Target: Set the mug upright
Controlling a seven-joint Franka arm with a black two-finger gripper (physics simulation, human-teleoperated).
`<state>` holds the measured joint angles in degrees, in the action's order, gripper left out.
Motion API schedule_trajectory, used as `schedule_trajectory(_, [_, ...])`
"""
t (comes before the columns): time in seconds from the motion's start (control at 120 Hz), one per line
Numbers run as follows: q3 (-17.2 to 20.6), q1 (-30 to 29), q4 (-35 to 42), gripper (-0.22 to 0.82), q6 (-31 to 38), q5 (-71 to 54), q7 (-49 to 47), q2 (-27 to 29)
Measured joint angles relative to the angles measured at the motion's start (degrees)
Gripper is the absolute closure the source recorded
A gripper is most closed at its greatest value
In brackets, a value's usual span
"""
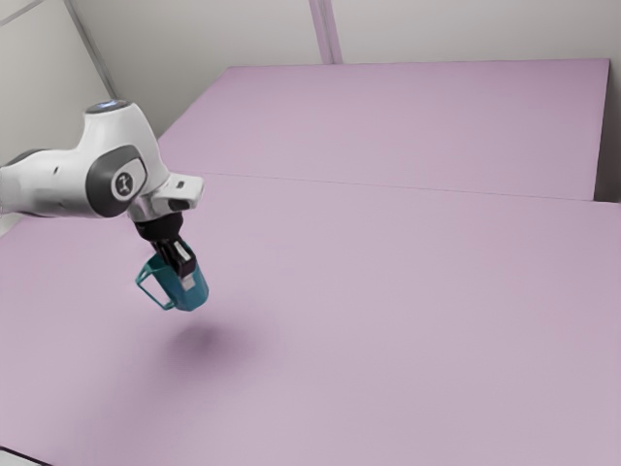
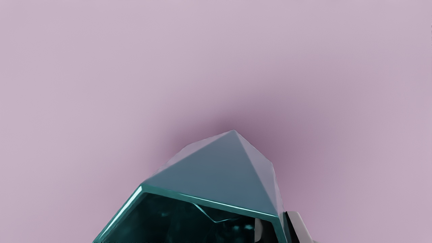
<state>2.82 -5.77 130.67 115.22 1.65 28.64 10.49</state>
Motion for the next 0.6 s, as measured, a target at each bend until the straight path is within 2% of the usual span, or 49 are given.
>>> schedule_trajectory(0.417, [1.29, 1.34, -1.54, 0.75, 3.84, -2.01, -10.93, -5.34])
schedule_trajectory(0.6, [2.38, 1.67, -1.18, 0.77, 6.01, -2.47, -14.90, -6.05])
